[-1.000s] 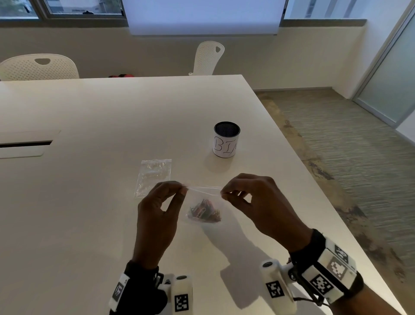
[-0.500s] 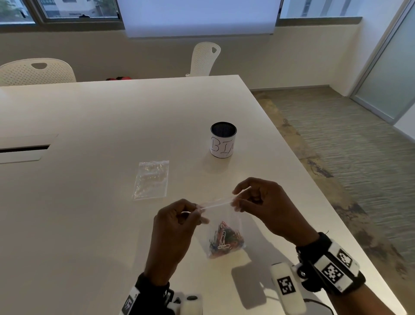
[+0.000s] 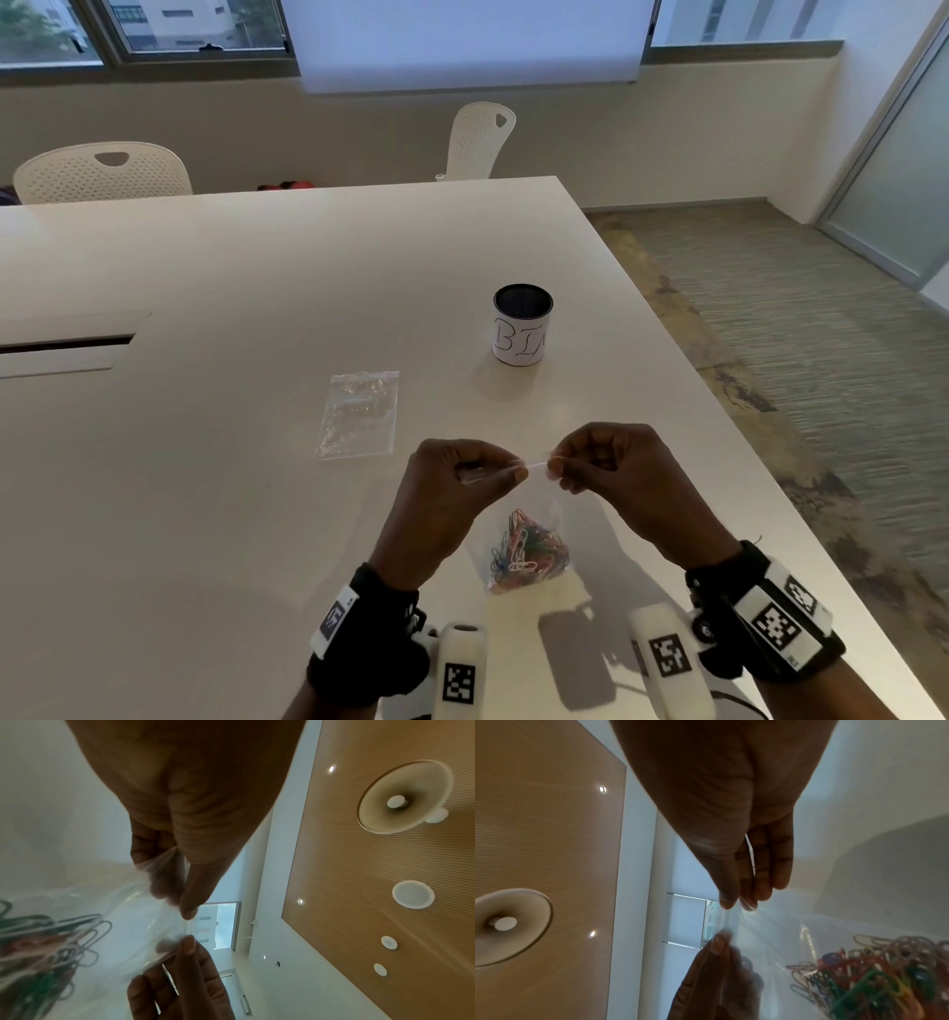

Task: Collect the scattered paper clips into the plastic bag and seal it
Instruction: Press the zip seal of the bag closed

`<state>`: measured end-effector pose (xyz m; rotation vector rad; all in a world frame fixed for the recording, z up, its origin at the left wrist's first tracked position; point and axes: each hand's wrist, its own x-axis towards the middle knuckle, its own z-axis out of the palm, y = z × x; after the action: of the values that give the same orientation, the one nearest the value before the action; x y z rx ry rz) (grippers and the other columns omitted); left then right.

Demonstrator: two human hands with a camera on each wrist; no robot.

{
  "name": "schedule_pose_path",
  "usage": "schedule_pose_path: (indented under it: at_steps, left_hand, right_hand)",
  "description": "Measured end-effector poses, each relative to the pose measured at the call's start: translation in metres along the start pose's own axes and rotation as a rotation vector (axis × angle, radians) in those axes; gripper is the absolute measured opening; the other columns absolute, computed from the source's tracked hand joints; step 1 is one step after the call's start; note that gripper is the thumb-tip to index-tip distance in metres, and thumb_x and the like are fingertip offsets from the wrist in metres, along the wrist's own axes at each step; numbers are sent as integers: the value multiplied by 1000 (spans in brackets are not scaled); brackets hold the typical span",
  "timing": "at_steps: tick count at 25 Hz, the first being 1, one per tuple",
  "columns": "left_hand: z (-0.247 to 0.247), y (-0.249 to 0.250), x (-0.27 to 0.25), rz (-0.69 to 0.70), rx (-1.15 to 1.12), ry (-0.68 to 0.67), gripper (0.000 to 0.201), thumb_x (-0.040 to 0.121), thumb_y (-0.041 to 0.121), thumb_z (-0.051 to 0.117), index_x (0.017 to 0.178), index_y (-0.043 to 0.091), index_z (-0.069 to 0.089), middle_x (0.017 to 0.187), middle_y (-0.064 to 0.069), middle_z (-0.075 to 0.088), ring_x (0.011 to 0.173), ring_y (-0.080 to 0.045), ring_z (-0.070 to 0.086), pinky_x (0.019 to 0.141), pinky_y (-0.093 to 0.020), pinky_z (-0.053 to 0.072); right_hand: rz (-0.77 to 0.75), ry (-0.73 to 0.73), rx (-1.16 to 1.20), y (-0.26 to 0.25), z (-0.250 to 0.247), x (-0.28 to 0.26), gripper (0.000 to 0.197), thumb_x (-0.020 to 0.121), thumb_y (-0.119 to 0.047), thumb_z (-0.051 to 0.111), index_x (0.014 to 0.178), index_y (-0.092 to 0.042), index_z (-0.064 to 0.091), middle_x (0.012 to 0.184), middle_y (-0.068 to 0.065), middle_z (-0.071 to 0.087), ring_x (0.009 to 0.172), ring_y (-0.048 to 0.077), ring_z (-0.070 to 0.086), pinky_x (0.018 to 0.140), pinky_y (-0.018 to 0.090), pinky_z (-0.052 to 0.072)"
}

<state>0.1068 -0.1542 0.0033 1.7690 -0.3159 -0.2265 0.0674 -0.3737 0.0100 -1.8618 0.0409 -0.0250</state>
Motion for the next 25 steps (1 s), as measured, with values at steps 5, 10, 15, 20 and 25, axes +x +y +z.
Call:
schedule_pose_path:
  at_steps: [5, 10, 15, 20, 25]
  left_hand:
    - [0, -2, 2, 38, 80, 15, 10, 81, 16, 87, 90, 15, 84, 84, 7, 81, 81, -2, 76, 71, -10, 55]
    - [3, -3, 4, 51, 99, 22, 7, 82, 16, 86, 87, 18, 82, 83, 7, 80, 78, -5, 74, 70, -13, 56]
    - [12, -4, 1, 38, 25, 34, 7, 83, 12, 84, 88, 16, 81, 82, 6, 79, 77, -7, 75, 69, -15, 57]
    - [10, -4, 0, 40, 46, 18, 13, 83, 20, 85, 95, 17, 82, 86, 9, 81, 82, -6, 77, 75, -17, 60]
    - [6, -4, 1, 26, 62, -3, 12, 82, 20, 86, 94, 18, 83, 86, 9, 81, 83, -6, 77, 77, -18, 60]
  right_hand:
    - [-1, -30, -6, 5, -3, -1, 7, 89, -7, 77, 92, -12, 80, 85, 7, 80, 79, 14, 74, 77, 24, 60]
    - [-43, -2, -109, 4, 0, -4, 2, 90, -14, 77, 89, -16, 77, 86, 0, 78, 80, 10, 74, 76, 18, 58]
    - [-54, -12, -103, 8, 10, -6, 1, 93, -19, 73, 93, -19, 72, 90, -2, 76, 84, 10, 73, 76, 20, 60]
    - [-39, -17, -84, 11, 9, -6, 4, 93, -23, 73, 94, -19, 74, 90, 2, 77, 87, 17, 75, 83, 29, 62]
    - [-84, -52, -111, 9, 7, -8, 6, 92, -21, 75, 97, -17, 77, 92, -2, 79, 88, 13, 76, 83, 23, 61]
